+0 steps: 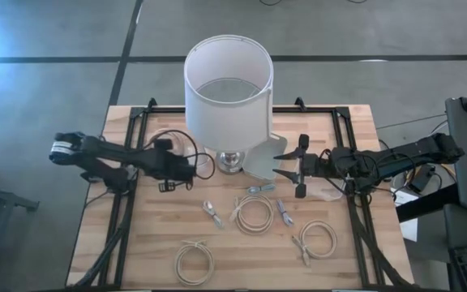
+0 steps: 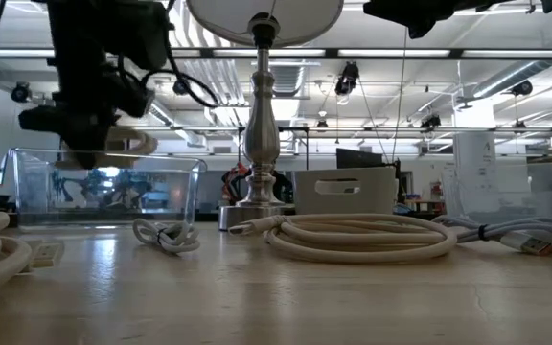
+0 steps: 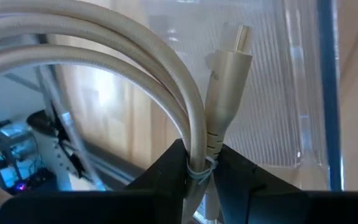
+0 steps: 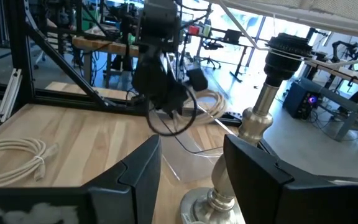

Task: Pick & Place USB Port
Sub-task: Put the light brown HDMI cable into the left transparent bin

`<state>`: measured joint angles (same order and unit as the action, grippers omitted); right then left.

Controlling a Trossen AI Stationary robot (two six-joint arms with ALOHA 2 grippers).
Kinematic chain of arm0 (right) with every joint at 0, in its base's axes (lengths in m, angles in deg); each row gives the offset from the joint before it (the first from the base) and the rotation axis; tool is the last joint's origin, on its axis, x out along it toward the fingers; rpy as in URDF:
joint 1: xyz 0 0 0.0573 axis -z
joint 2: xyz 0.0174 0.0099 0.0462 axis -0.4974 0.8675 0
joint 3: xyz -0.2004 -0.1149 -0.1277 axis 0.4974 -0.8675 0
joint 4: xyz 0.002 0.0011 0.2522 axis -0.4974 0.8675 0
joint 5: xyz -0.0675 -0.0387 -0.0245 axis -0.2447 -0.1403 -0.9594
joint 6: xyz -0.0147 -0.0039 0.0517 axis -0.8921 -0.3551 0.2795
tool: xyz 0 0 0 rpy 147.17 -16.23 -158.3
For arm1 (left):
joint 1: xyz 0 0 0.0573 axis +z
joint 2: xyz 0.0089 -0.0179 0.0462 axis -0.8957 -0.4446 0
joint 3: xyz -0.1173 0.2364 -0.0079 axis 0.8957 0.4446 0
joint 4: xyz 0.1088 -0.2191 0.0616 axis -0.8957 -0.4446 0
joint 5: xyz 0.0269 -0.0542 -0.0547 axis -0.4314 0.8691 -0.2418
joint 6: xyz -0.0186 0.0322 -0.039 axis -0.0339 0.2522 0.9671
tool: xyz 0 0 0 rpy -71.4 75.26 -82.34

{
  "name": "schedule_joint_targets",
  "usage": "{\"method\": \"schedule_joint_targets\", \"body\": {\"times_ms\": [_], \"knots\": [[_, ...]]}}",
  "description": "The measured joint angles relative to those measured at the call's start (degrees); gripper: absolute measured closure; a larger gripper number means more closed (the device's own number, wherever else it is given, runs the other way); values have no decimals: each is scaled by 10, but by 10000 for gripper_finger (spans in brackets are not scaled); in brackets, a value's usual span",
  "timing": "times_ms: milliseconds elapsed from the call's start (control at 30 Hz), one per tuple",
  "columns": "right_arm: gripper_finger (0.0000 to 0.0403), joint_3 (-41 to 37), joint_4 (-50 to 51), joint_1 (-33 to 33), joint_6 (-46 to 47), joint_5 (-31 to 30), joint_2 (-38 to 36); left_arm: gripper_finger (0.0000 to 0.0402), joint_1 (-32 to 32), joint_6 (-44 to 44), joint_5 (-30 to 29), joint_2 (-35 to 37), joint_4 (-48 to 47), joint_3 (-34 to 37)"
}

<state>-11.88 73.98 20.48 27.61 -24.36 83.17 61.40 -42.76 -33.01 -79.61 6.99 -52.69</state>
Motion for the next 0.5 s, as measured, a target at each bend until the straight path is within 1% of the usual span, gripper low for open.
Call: {"method": "schedule_joint_targets", "body": {"times_ms": [100,300,500], "knots": [[234,0,0,0,0,0,0,329,9,-14,4,-18,22,15],[234,0,0,0,0,0,0,327,15,-41,2,-53,18,18],[234,0,0,0,0,0,0,303,16,-75,3,-69,19,10]]}}
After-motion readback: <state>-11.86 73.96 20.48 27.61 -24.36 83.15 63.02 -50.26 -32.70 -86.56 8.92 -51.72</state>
